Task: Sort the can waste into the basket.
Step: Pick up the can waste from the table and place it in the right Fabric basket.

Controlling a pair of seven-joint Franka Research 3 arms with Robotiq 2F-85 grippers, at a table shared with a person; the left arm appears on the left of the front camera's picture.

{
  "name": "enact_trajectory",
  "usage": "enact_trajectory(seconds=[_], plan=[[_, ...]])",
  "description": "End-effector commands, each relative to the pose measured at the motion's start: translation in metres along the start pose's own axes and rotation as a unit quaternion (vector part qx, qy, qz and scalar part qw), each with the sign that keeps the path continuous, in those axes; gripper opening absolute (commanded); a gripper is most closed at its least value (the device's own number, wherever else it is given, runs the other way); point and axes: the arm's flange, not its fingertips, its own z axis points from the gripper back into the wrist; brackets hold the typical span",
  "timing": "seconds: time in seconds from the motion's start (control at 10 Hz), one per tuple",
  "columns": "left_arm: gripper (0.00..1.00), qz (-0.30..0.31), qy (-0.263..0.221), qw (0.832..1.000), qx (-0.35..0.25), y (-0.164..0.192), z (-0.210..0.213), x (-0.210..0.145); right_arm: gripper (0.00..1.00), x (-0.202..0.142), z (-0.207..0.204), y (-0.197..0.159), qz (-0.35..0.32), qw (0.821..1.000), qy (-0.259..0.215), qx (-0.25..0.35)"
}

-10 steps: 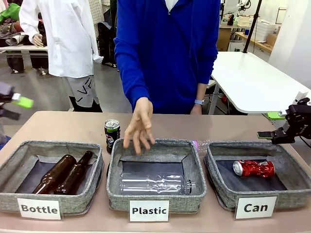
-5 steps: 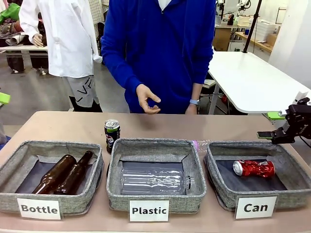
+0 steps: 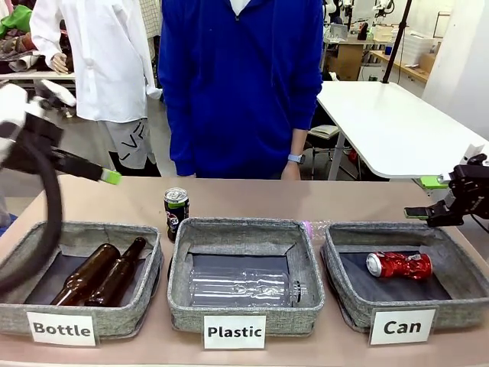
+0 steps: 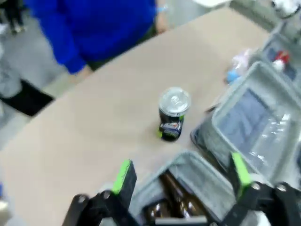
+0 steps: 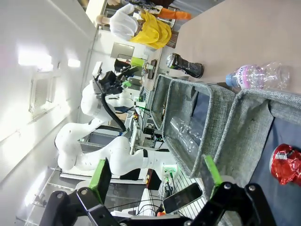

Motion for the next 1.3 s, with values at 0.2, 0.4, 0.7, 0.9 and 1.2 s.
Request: enact_trajectory(seconds=[0.2, 0.4, 0.7, 0.9, 1.2], plan=[[1.00, -0.014, -0.006, 1.000, -0.022, 0.005, -0.022, -0.003, 1.00, 0.003, 0.001, 0.001, 0.010, 1.000, 0.005, -0.004], [1.00, -0.014, -0.006, 1.000, -0.022, 0.005, -0.022, -0.003, 1.00, 0.003, 0.001, 0.001, 0.010, 1.000, 0.005, -0.004], [1.00, -0.032, -0.006, 0.996, -0.080, 0.022, -0.043, 0.013, 1.00, 0.003, 0.001, 0.001, 0.010, 1.000, 0.005, -0.004], [1.00, -0.162, 0.008, 0.966, -0.202, 0.056, -0.074, 0.036, 1.00, 0.003, 0.001, 0.001, 0.010, 1.000, 0.005, -0.004], [1.00, -0.242, 0.001, 0.941, -0.236, 0.075, -0.096, 0.023, 1.00, 0.003, 0.001, 0.001, 0.010, 1.000, 0.005, -0.004]])
